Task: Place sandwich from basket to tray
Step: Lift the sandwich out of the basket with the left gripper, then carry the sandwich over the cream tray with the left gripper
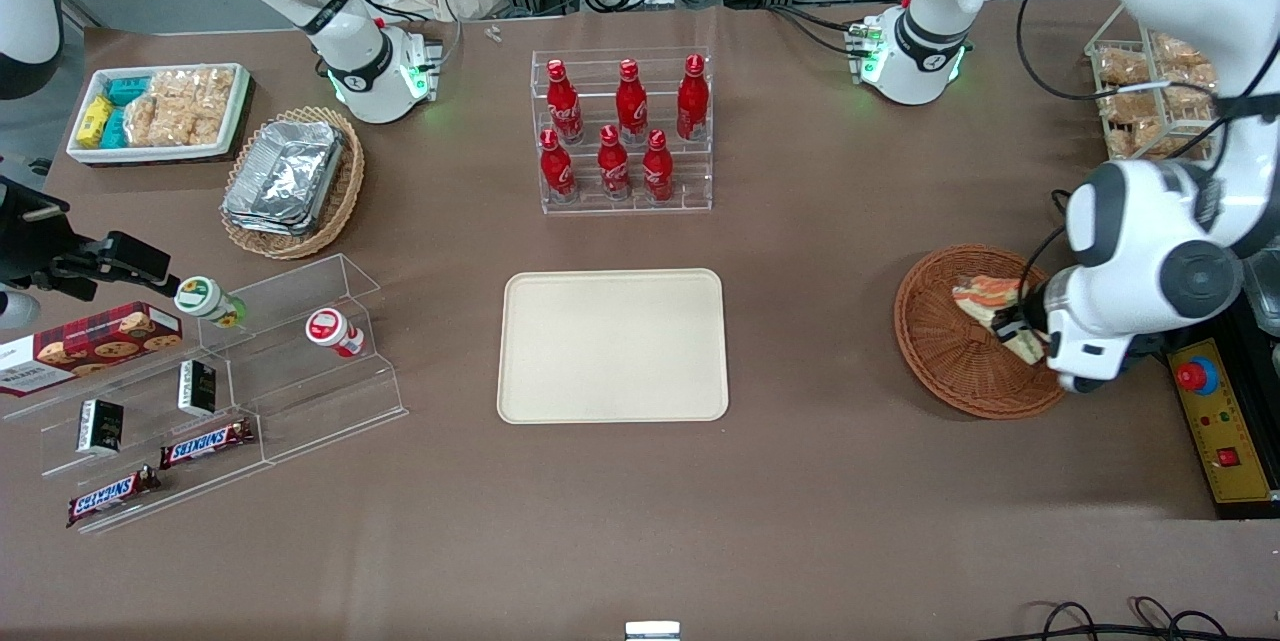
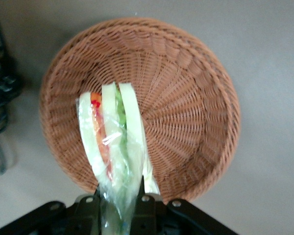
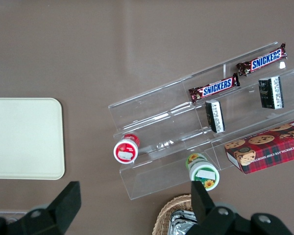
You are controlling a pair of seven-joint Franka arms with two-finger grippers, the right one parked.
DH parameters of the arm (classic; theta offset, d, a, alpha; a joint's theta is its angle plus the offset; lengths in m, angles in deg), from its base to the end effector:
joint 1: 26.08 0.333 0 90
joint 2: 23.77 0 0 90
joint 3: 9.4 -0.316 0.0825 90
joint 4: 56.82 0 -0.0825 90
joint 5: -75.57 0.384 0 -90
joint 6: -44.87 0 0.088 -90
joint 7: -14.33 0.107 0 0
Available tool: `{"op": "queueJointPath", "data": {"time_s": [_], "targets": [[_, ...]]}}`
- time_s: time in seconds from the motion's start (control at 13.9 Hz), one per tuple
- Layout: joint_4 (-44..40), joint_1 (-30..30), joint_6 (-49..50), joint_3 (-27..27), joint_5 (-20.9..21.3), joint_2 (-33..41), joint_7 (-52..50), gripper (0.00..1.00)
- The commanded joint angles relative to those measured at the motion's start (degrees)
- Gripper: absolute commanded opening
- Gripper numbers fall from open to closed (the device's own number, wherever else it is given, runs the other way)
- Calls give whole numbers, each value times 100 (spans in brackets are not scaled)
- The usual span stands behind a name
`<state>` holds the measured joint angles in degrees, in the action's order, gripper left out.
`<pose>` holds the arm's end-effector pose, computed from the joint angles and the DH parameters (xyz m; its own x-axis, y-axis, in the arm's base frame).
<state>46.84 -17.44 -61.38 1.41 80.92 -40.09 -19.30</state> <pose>0.6019 -0.0090 0.3706 0.8503 0.4954 -0.1775 0.4736 -0.8675 -0.1522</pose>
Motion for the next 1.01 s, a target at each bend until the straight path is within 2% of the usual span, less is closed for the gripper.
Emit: {"op": "queueJointPath", "data": {"time_s": [0.0, 0.22, 0.43, 0.58, 0.65, 0.79, 0.94], "targets": [[-1176, 6, 1348, 132, -43, -20, 286, 0], [-1769, -11, 2081, 429, -184, 14, 523, 0], [-1726, -20, 2161, 1280, -131, 129, 1032, 0], [-1726, -72, 1960, 1992, 18, -2, 990, 0], [-1717, -230, 1768, 2160, 71, -99, 920, 0], [-1734, -861, 1442, 2171, 185, -257, 692, 0], [-1761, -1398, 1047, 2171, 562, -651, 612, 1]]}}
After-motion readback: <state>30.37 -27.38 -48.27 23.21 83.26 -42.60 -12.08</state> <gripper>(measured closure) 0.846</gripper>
